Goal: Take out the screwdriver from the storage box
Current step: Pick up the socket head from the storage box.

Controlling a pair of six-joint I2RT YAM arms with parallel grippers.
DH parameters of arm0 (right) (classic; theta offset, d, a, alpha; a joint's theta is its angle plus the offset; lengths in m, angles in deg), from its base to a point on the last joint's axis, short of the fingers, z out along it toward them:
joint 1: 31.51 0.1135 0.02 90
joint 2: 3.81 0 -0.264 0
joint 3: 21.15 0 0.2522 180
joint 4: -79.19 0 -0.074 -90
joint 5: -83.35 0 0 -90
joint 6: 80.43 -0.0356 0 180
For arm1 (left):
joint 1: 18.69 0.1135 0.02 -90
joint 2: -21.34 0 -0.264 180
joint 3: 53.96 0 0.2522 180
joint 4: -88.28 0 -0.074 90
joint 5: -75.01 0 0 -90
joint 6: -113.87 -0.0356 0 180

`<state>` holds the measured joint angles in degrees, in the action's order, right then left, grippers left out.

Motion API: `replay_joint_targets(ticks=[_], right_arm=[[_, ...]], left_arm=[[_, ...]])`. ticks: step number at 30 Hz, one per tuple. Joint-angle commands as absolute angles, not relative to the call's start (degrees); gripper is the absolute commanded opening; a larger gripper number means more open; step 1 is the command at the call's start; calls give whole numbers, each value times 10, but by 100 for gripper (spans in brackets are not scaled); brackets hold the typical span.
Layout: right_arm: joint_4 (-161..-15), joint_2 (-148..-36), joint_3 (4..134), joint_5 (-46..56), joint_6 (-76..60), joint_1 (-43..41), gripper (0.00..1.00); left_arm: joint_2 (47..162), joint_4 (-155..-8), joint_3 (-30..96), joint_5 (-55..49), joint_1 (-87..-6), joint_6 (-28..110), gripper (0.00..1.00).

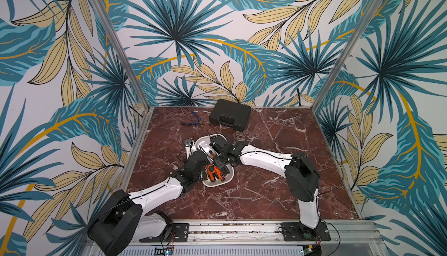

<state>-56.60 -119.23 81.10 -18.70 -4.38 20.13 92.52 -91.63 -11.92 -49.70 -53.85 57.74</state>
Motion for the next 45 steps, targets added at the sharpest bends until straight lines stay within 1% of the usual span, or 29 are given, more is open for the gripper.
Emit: replay_joint_targets(ticks=[1, 6, 9, 12, 16, 22, 28, 39, 45], right_arm=[[-573, -1208, 816, -202, -54, 203, 20], [-575, -1223, 819, -206, -55, 203, 20], [-577, -1229, 817, -213, -54, 204, 15], [-579, -1233, 816, -214, -55, 203, 13], [-582, -1239, 816, -215, -58, 203, 14], [-576, -1253, 824, -220, -59, 203, 19], [-571, -1267, 838, -226, -53, 203, 19], [-565, -1272, 851, -223, -46, 202, 3], [-563, -1235, 842, -229, -44, 198, 0]], left_arm=[[924, -960, -100, -503, -539, 580, 0], [927, -964, -101, -502, -539, 577, 0], [927, -965, -101, -502, -539, 575, 0], [924, -964, -101, -503, -539, 574, 0], [918, -960, -101, -504, -539, 571, 0], [914, -959, -101, -507, -539, 568, 0], [912, -962, -101, -507, -539, 566, 0], [902, -960, -107, -510, -539, 566, 0], [895, -959, -113, -515, -539, 566, 0]])
